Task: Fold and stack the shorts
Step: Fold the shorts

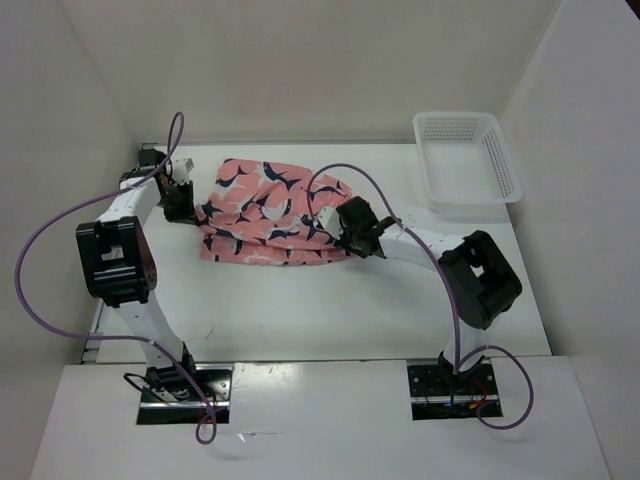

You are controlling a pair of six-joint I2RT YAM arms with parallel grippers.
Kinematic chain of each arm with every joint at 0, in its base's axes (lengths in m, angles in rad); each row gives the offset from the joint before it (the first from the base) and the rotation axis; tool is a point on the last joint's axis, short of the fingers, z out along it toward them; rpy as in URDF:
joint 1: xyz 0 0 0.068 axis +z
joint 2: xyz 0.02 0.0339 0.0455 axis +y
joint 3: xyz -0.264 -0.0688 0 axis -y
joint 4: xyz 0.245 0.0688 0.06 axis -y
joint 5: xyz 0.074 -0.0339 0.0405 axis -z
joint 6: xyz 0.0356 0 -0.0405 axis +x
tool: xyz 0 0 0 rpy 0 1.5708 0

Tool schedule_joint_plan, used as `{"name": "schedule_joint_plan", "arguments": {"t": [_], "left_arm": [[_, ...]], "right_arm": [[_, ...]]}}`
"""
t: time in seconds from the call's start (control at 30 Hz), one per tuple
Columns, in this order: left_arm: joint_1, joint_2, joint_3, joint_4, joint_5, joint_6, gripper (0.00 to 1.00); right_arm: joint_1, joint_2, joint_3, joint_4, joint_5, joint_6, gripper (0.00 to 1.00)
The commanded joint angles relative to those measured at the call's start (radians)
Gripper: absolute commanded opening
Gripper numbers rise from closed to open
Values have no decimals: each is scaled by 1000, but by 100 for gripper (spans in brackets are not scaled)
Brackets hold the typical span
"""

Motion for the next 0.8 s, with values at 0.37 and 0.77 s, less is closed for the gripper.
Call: {"name": "schedule_joint_plan", "arguments": {"t": [0.37, 0.77], "left_arm": [[-10, -109, 222, -247, 136, 4, 1], [-65, -121, -123, -360, -28, 4, 5]], "right_arm": [[7, -139, 219, -284, 39, -57, 1], [7, -221, -20, -272, -2, -182, 4]]}}
